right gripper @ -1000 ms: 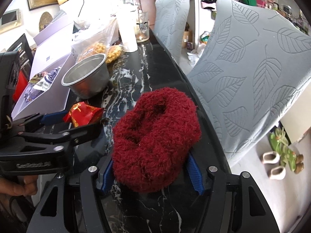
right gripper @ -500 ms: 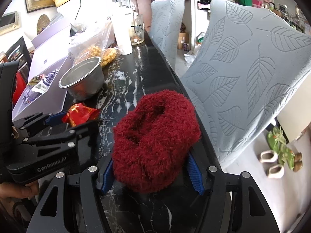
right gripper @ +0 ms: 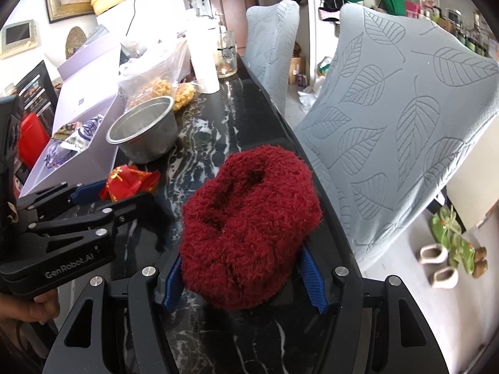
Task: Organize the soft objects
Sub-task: 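Grasp the red candy packet with the left tool while the right tool holds the sock, then carry the red packet with the left tool while the right tool carries the sock into the box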
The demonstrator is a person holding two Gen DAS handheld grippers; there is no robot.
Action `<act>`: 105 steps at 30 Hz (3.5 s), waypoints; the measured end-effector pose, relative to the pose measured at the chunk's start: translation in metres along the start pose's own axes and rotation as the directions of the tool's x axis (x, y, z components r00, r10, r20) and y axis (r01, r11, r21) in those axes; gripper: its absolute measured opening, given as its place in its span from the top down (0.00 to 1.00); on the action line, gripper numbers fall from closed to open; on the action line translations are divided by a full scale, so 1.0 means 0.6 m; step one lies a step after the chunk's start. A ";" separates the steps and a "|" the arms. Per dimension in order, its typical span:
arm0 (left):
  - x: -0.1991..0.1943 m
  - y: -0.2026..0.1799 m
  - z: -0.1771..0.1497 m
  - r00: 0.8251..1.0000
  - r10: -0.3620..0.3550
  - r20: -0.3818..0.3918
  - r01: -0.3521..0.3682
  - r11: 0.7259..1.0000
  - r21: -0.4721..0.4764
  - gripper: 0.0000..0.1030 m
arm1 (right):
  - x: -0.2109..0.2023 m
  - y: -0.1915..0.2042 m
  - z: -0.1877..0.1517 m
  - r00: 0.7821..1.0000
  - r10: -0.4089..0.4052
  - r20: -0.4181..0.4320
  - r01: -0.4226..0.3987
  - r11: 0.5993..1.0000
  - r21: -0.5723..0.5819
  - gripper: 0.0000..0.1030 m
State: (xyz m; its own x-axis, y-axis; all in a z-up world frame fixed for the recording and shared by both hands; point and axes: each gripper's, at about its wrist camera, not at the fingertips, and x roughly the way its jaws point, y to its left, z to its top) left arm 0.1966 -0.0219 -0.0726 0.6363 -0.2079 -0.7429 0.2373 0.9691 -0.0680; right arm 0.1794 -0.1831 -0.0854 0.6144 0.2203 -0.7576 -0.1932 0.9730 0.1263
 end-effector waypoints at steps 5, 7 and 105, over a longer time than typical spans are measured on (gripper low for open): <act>-0.032 0.019 -0.007 0.999 0.016 0.032 -0.016 1.000 -0.020 0.49 | -0.012 0.019 0.000 1.000 0.010 0.019 -0.009 1.000 -0.022 0.38; -0.047 0.026 -0.012 0.999 0.026 0.044 -0.025 0.999 -0.030 0.49 | -0.016 0.028 0.002 1.000 0.020 0.024 -0.020 0.999 -0.030 0.38; -0.285 0.358 0.090 0.904 0.303 0.303 -0.210 0.930 -0.302 0.49 | -0.065 0.445 0.230 0.915 0.388 0.110 -0.305 0.844 -0.441 0.38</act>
State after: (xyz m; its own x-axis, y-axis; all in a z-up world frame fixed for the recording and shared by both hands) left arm 0.1784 0.2149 0.0757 0.8690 0.0655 -0.4905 -0.1353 0.9849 -0.1082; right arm 0.2094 0.0774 0.0664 0.5715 0.5869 -0.5735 -0.6877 0.7239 0.0556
